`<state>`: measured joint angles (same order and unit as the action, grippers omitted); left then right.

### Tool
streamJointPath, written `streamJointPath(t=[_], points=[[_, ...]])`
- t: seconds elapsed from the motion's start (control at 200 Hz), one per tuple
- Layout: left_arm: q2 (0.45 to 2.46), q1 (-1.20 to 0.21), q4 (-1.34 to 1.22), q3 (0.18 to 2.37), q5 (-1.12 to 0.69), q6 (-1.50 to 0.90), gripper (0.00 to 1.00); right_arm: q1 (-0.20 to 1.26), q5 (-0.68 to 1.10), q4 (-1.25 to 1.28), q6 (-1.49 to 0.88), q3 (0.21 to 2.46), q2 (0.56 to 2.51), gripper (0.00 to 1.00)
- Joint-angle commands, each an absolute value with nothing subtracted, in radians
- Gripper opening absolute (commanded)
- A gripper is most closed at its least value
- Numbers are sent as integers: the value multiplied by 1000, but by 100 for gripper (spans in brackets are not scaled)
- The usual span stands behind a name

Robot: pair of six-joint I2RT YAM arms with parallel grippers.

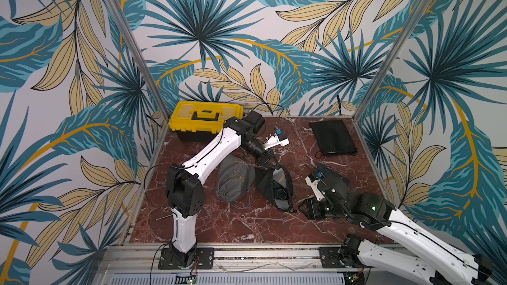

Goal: Pack away hair dryers
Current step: Adjust the drawstring bag at the center of the board.

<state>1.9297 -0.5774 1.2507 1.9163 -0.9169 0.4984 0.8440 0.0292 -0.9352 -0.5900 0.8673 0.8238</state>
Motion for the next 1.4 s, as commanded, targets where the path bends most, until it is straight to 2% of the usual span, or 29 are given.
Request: streamJointPath(t=[0.0, 0.906, 1.322, 1.392], points=[[1944, -555, 1238, 1982, -935, 478, 0, 858, 70, -917, -578, 847, 840, 57], [1948, -538, 1238, 2042, -999, 411, 0, 1012, -11, -755, -526, 962, 1102, 58], [1936, -538, 1238, 2036, -1002, 411, 0, 1014, -126, -799, -484, 980, 1160, 49], [1936, -538, 1237, 2036, -1000, 412, 0, 1014, -131, -800, -476, 983, 1173, 45]])
